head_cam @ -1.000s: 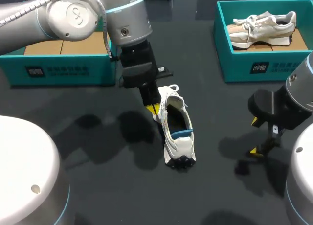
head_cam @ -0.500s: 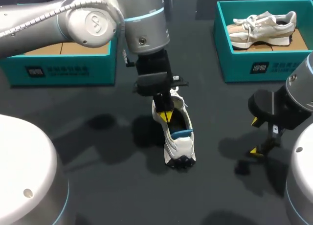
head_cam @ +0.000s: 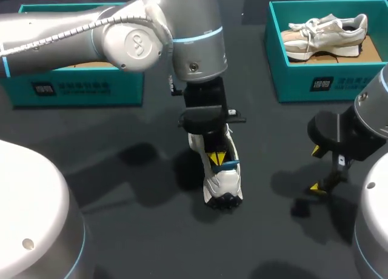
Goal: Take the shoe out of the shoebox, open the shoe tongue, remove and reinsert the insole, then place the shoe into the shoebox
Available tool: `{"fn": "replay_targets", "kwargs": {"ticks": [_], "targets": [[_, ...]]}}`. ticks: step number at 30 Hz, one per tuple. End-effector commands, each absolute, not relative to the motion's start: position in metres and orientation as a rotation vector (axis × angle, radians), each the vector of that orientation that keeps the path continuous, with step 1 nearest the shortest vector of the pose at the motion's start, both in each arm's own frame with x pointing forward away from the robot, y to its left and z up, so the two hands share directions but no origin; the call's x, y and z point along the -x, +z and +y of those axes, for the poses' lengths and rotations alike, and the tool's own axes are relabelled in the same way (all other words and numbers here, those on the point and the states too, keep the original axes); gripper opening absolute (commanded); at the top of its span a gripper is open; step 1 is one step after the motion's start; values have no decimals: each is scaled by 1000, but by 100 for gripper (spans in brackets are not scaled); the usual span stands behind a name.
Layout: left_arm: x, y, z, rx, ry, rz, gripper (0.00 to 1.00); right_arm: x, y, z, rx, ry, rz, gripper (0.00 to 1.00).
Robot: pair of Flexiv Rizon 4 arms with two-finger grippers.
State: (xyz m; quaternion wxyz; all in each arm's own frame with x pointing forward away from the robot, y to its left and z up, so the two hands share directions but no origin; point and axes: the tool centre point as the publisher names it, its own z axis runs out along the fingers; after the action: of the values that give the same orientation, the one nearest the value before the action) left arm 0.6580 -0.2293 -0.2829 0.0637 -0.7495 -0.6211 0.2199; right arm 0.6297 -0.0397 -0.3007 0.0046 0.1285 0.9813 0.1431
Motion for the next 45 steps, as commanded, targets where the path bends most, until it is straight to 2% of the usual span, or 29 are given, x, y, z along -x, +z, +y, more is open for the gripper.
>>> {"fn": "replay_targets", "kwargs": {"ticks": [1, 13, 25, 45], "targets": [[-655, -297, -241, 2264, 655, -1877, 0, -627, -301, -40, -402, 448, 3069, 100], [-663, -316, -247, 2219, 659, -1910, 0, -627, -301, -40, -402, 448, 3069, 100], [-657, -273, -233, 2313, 773, -1838, 0, -627, -301, -40, -402, 448, 3069, 100], [-667, -321, -259, 2246, 583, -1973, 0, -627, -301, -40, -402, 448, 3069, 100]]}}
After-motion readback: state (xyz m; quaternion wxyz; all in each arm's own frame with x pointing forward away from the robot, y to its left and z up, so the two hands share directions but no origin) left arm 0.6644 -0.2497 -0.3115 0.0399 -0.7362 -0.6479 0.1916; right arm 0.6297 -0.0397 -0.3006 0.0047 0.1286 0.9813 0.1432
